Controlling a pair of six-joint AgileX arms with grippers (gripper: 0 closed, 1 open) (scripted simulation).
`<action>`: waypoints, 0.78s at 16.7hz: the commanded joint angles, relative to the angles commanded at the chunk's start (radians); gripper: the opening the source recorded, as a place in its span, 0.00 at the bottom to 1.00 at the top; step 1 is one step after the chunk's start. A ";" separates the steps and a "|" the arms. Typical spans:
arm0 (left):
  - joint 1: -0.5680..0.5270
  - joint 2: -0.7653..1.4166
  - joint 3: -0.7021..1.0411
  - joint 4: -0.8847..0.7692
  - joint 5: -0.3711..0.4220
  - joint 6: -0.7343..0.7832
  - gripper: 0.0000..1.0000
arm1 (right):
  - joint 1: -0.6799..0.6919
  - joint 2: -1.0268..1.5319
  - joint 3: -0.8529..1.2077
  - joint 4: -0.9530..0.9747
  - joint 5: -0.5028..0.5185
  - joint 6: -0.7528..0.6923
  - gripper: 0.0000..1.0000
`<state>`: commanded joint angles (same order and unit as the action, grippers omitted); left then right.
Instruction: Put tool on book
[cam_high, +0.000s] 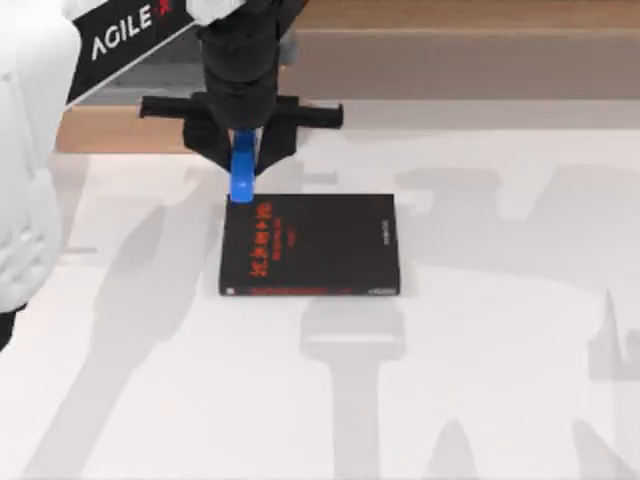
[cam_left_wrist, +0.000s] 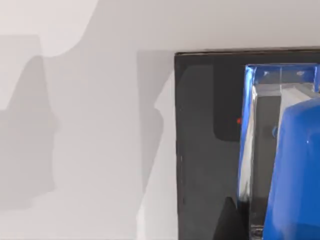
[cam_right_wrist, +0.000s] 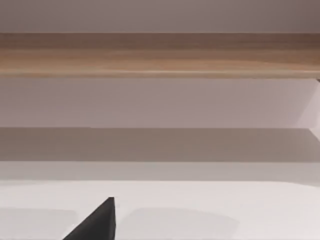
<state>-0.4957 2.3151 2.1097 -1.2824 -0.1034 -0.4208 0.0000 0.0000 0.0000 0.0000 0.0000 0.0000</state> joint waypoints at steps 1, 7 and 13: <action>-0.037 0.016 -0.001 0.015 0.011 -0.039 0.00 | 0.000 0.000 0.000 0.000 0.000 0.000 1.00; -0.112 0.051 0.002 0.051 0.036 -0.129 0.00 | 0.000 0.000 0.000 0.000 0.000 0.000 1.00; -0.109 0.051 -0.014 0.067 0.036 -0.126 0.00 | 0.000 0.000 0.000 0.000 0.000 0.000 1.00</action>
<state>-0.6048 2.3661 2.0962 -1.2149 -0.0673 -0.5473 0.0000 0.0000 0.0000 0.0000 0.0000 0.0000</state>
